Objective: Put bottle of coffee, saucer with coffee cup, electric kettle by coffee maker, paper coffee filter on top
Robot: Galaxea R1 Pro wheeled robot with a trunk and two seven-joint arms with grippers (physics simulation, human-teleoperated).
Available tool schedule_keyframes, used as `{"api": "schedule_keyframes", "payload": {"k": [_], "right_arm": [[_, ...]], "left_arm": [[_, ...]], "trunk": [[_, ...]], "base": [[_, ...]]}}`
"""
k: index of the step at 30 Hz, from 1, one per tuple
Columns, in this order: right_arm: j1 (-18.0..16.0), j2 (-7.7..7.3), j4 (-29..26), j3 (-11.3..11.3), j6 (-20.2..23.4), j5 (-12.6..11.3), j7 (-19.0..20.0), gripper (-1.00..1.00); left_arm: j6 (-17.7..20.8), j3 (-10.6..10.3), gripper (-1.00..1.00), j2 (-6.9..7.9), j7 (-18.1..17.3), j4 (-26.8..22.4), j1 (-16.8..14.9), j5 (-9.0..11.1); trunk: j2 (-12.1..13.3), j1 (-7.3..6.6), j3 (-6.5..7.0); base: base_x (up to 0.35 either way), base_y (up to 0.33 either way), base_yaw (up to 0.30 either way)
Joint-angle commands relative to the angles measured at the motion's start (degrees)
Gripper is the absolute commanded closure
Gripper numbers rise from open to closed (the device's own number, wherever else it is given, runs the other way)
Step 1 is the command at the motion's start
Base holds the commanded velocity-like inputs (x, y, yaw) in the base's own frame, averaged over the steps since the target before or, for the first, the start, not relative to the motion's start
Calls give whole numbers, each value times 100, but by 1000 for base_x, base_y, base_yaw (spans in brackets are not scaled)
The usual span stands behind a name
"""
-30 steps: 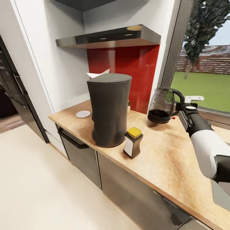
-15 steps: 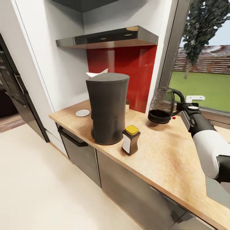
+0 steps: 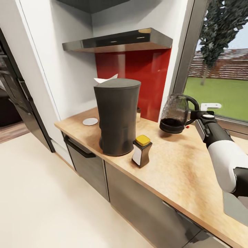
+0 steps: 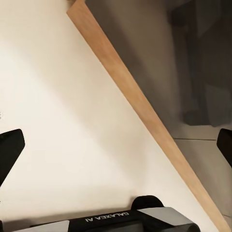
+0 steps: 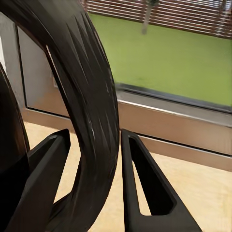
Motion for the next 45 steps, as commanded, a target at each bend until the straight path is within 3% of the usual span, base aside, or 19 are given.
{"api": "schedule_keyframes", "payload": {"k": [1,22,27,37,45], "right_arm": [[-3,1,-14,-13,43,68,2,100],[-3,1,-14,-13,42,59,12,100],[-3,-43,-14,-13,42,81,461,100],[-3,-132,-14,-15,42,68,537,100],[-3,-166,-14,-19,42,70,858,100]], "left_arm": [[-41,-48,-100,1,-9,7,-5,29],[-41,-44,-100,1,-9,9,-5,29],[-41,-45,-100,1,-9,4,-5,29],[-41,-47,-100,1,-9,10,-5,29],[-41,-47,-100,1,-9,11,-5,29]], "trunk": [[-3,0,-5],[-3,0,-5],[-3,0,-5],[-3,0,-5],[-3,0,-5]], "base": [[0,-27,197],[-37,-23,147],[-55,-14,45],[-67,-26,3],[-2,-1,0]]}}
